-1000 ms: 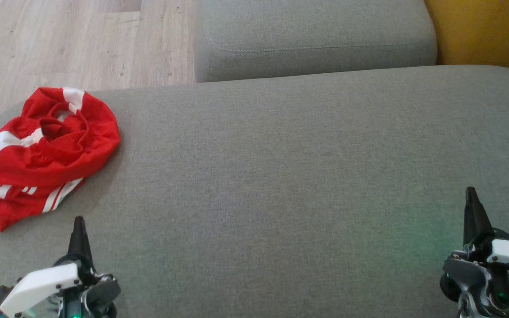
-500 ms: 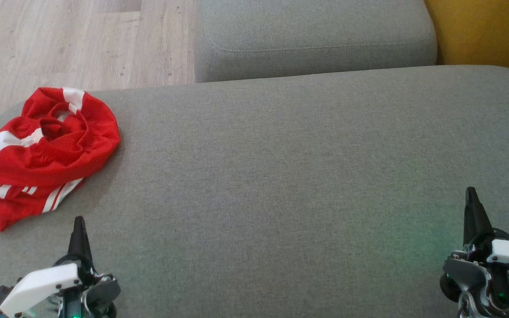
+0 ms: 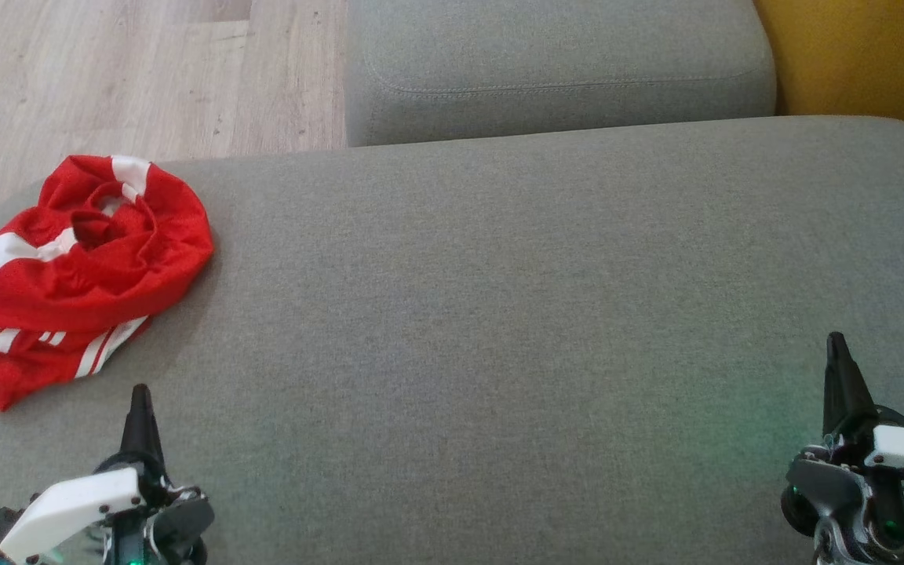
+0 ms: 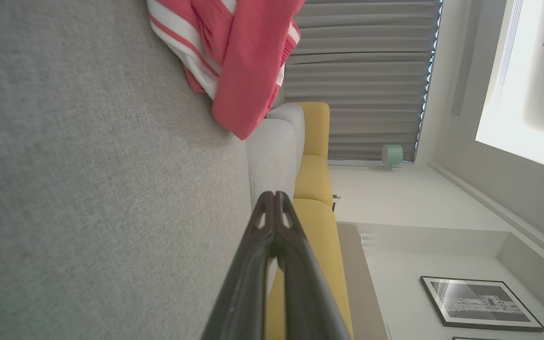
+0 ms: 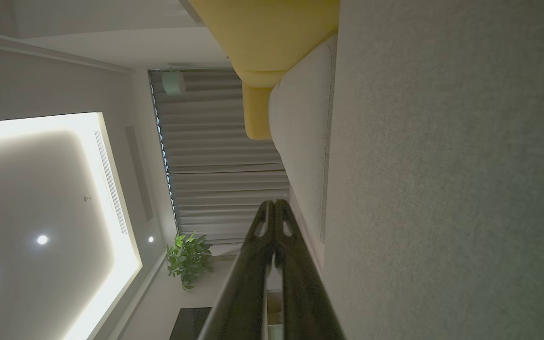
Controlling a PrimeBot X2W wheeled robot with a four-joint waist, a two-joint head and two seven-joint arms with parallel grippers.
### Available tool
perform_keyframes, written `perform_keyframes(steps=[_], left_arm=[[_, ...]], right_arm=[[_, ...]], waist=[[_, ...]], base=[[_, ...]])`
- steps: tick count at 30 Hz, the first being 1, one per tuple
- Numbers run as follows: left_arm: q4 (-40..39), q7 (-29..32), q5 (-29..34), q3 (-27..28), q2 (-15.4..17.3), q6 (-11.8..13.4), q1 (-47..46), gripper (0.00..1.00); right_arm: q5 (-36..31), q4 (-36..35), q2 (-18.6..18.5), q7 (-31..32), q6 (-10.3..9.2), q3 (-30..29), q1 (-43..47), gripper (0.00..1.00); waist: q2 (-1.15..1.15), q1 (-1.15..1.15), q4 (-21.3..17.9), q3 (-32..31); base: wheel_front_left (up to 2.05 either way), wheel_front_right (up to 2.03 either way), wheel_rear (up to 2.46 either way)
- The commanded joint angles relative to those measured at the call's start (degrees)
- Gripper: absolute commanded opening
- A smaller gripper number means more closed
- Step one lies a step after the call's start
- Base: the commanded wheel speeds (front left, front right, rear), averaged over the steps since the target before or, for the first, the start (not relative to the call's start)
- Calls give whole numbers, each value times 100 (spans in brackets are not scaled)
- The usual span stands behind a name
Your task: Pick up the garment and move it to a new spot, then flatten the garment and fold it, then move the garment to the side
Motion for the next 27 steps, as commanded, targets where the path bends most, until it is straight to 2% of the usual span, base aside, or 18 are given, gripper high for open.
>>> perform_keyframes(steps=[1, 13, 14, 18, 27], left_arm=[[-187, 40, 49, 200, 28, -40, -294, 0], [-187, 40, 49, 200, 28, -40, -294, 0], [-1, -1, 1, -1, 0, 1, -1, 100], [369, -4, -2, -61, -13, 4, 205, 100], [326, -155, 189, -175, -10, 1, 182, 100]], right_arm=[[-16, -214, -36, 33, -3, 128, -306, 0], [-16, -214, -36, 32, -3, 128, -306, 0], [1, -1, 0, 0, 0, 2, -1, 100], [1, 384, 29, -1, 0, 14, 212, 100], [-152, 341, 21, -153, 0, 206, 180, 100]], waist=[[0, 0, 0, 0], [0, 0, 0, 0], [0, 0, 0, 0], [0, 0, 0, 0], [0, 0, 4, -41]], base=[[0, 0, 0], [0, 0, 0], [0, 0, 0], [0, 0, 0], [0, 0, 0]])
